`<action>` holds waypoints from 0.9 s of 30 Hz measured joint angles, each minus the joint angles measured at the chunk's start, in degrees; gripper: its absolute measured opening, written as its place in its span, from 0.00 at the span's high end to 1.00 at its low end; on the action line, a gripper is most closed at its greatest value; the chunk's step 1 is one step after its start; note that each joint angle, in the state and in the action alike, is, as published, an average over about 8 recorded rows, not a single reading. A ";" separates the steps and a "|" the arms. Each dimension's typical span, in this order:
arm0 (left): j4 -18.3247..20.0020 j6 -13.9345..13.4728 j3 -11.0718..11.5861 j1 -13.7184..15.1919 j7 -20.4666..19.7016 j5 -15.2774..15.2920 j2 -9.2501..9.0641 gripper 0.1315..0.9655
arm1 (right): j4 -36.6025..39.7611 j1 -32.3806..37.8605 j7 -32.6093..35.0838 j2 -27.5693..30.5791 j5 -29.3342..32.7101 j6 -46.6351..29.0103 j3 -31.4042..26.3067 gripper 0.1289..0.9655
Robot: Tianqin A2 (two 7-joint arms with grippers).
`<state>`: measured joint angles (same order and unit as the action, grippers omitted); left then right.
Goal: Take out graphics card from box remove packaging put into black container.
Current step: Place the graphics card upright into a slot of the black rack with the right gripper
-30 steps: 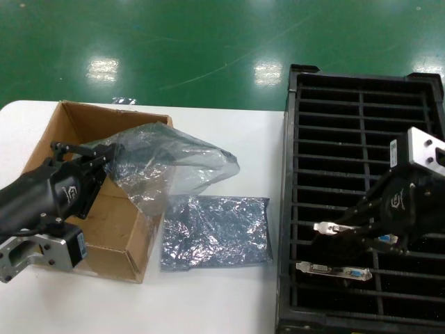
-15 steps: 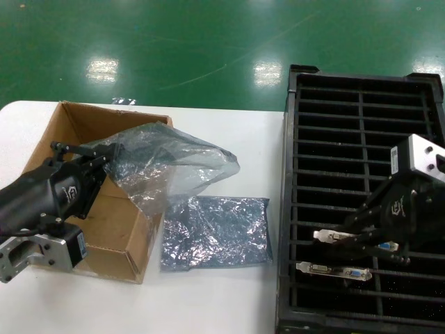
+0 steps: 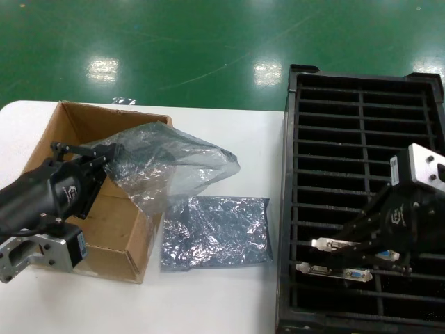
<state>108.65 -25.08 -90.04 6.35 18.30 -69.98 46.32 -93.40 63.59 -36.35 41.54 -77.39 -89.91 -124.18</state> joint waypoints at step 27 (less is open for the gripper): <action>0.00 0.00 0.00 0.00 0.00 0.00 0.00 0.99 | 7.89 1.51 4.74 -2.80 2.54 0.05 -0.46 0.93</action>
<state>108.65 -25.08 -90.04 6.35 18.30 -69.98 46.32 -85.50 65.10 -31.61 38.74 -74.85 -89.86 -124.65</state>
